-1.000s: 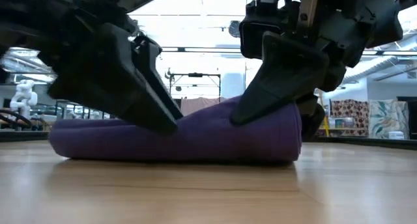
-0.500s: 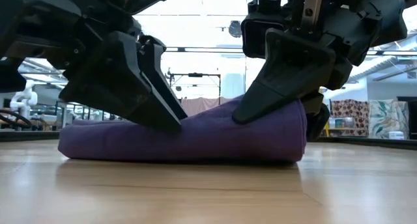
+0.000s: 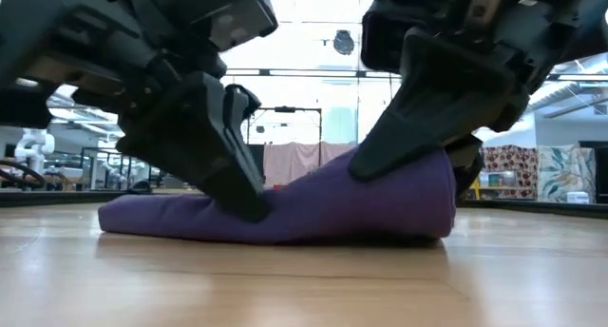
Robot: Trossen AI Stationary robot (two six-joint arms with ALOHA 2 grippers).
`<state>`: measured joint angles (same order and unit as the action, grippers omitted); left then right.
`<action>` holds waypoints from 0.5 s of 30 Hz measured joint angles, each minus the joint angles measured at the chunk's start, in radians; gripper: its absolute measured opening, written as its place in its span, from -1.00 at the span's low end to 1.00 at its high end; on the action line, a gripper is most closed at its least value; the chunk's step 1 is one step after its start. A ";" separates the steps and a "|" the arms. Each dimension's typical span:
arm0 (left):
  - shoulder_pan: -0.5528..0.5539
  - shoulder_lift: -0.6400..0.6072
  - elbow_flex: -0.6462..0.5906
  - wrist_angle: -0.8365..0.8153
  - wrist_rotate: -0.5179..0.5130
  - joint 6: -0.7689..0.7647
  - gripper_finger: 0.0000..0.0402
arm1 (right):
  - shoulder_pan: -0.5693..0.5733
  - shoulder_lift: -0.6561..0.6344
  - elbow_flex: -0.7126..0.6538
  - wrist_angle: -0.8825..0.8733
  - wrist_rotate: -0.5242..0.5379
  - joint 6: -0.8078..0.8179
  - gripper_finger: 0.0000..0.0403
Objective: Roll towel
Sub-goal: Roll the purple towel
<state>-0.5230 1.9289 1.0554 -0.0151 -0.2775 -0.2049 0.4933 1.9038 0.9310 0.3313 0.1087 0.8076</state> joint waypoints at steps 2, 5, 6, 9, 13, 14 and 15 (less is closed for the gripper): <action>0.019 -0.002 0.000 -0.005 0.074 -0.020 -0.98 | 0.015 0.000 0.000 0.000 0.007 -0.050 -0.79; 0.058 -0.019 0.000 -0.001 0.218 -0.072 -0.98 | 0.035 -0.007 0.000 -0.018 0.009 -0.127 -0.56; 0.071 -0.024 0.000 -0.001 0.267 -0.092 -0.98 | 0.043 -0.014 0.000 -0.034 0.018 -0.155 -0.48; 0.118 -0.035 0.000 -0.009 0.380 -0.193 -0.98 | 0.084 -0.037 0.000 -0.078 0.099 -0.212 -0.26; 0.176 -0.055 0.000 0.003 0.498 -0.235 -0.98 | 0.168 -0.047 0.001 -0.109 0.267 -0.295 -0.07; 0.187 -0.055 0.000 0.005 0.526 -0.236 -0.98 | 0.192 -0.047 0.001 -0.113 0.313 -0.314 -0.04; 0.196 -0.054 0.000 0.002 0.550 -0.236 -0.99 | 0.214 -0.047 0.001 -0.114 0.358 -0.329 -0.01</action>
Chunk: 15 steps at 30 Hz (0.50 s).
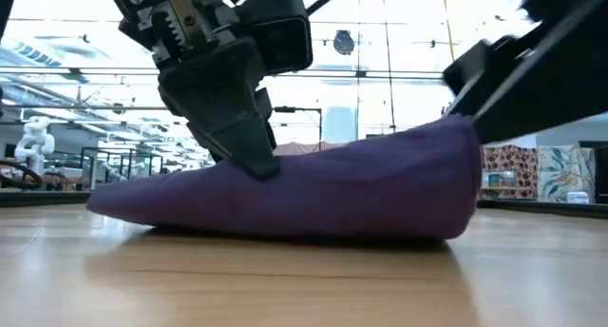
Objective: Roll towel
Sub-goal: Roll the purple towel
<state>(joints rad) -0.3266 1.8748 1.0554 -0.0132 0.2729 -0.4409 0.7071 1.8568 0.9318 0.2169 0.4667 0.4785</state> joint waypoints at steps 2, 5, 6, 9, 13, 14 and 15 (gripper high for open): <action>0.017 0.000 0.000 0.000 0.039 -0.007 -0.99 | 0.042 0.006 0.000 0.014 0.109 -0.029 0.03; 0.036 0.009 0.000 -0.006 0.080 -0.023 -0.99 | 0.089 0.035 0.000 0.079 0.258 -0.094 0.07; 0.041 0.010 0.000 -0.011 0.089 -0.024 -0.99 | 0.098 0.050 0.000 0.111 0.295 -0.120 0.07; 0.052 0.010 0.000 -0.005 0.094 -0.025 -0.99 | 0.107 0.107 0.001 0.242 0.344 -0.207 0.07; 0.066 0.010 0.000 -0.005 0.095 -0.040 -0.99 | 0.098 0.200 0.001 0.379 0.378 -0.319 0.05; 0.069 0.010 0.000 -0.004 0.094 -0.049 -0.99 | 0.097 0.216 0.000 0.395 0.411 -0.332 0.04; 0.071 0.010 0.000 -0.004 0.094 -0.052 -0.99 | 0.097 0.229 0.000 0.415 0.440 -0.342 0.03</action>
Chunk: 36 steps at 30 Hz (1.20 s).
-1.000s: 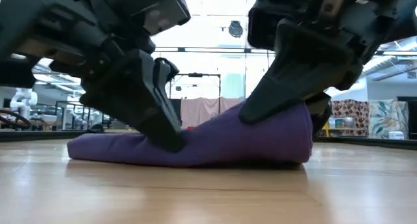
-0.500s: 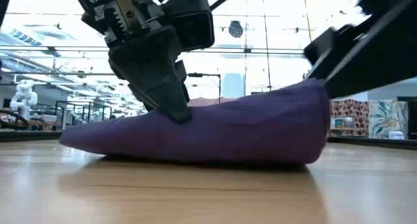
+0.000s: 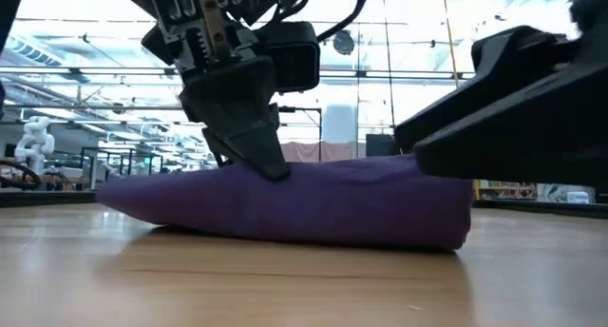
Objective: Roll towel
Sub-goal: Roll the purple towel
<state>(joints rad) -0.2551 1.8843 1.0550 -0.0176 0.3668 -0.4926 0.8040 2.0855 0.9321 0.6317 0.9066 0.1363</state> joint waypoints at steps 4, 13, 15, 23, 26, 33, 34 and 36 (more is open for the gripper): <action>0.000 0.000 0.000 0.000 -0.010 -0.025 -0.99 | -0.001 0.021 0.000 0.020 0.037 -0.015 0.02; 0.000 0.000 0.000 0.001 -0.025 -0.026 -0.99 | -0.046 0.025 0.000 -0.083 0.016 0.141 0.02; 0.000 0.000 0.000 0.001 -0.032 -0.026 -0.99 | -0.058 0.025 0.000 -0.106 -0.013 0.182 0.01; -0.001 0.000 0.000 0.000 -0.184 -0.012 -0.86 | -0.091 0.024 0.001 -0.219 -0.070 0.414 -0.16; -0.004 0.000 0.000 0.000 -0.242 0.009 -0.73 | -0.089 0.024 0.001 -0.227 -0.068 0.437 -0.28; -0.009 -0.054 0.000 -0.082 -0.250 0.088 -0.36 | -0.089 0.022 0.001 -0.270 -0.059 0.507 -0.55; -0.008 -0.076 0.000 -0.112 -0.253 0.100 -0.31 | -0.089 0.022 0.001 -0.271 -0.059 0.508 -0.58; -0.008 -0.114 0.000 -0.171 -0.267 0.110 -0.24 | -0.089 0.022 0.001 -0.271 -0.059 0.510 -0.62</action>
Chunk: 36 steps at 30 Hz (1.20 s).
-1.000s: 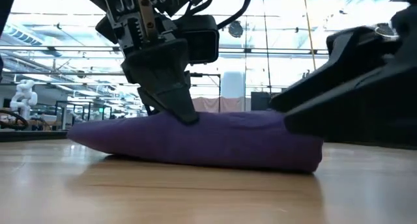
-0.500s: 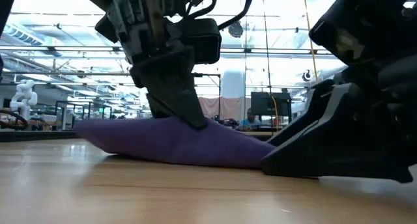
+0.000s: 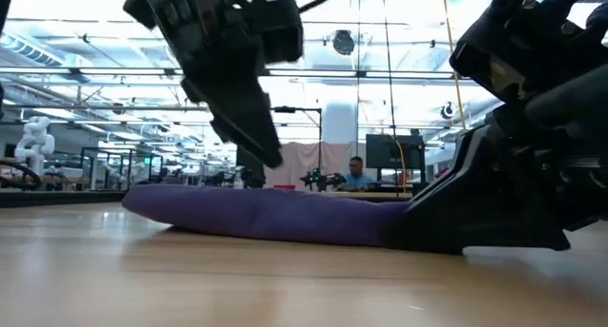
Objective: Roll towel
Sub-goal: Roll the purple towel
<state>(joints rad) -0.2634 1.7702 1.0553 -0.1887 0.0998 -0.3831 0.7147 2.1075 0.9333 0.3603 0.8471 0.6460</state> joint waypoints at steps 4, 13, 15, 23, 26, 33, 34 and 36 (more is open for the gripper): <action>-0.070 -0.068 0.001 -0.088 -0.100 0.043 -0.19 | 0.000 0.000 0.000 0.002 -0.001 0.012 -0.67; -0.357 -0.030 -0.071 -0.097 -0.590 0.078 -0.19 | 0.000 0.000 0.000 0.000 -0.008 0.050 -0.67; -0.404 -0.015 -0.075 -0.083 -0.687 0.096 -0.19 | 0.000 0.000 0.000 0.004 -0.009 0.046 -0.67; -0.453 0.010 -0.129 -0.080 -0.768 0.085 -0.18 | 0.000 0.001 -0.001 0.004 -0.011 0.048 -0.67; -0.442 0.011 -0.139 -0.081 -0.762 0.109 -0.18 | 0.000 0.001 -0.001 0.004 -0.011 0.047 -0.67; -0.392 0.011 -0.201 -0.011 -0.692 0.144 -0.18 | 0.000 0.002 -0.001 0.004 -0.012 0.047 -0.67; -0.386 0.011 -0.206 -0.004 -0.693 0.146 -0.18 | 0.000 0.002 -0.001 0.004 -0.012 0.046 -0.67; -0.370 0.011 -0.207 -0.001 -0.693 0.136 -0.18 | 0.000 0.002 -0.001 0.003 -0.013 0.046 -0.67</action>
<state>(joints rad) -0.6332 1.7809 0.8482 -0.1895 -0.5928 -0.2466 0.7151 2.1094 0.9321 0.3634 0.8345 0.6922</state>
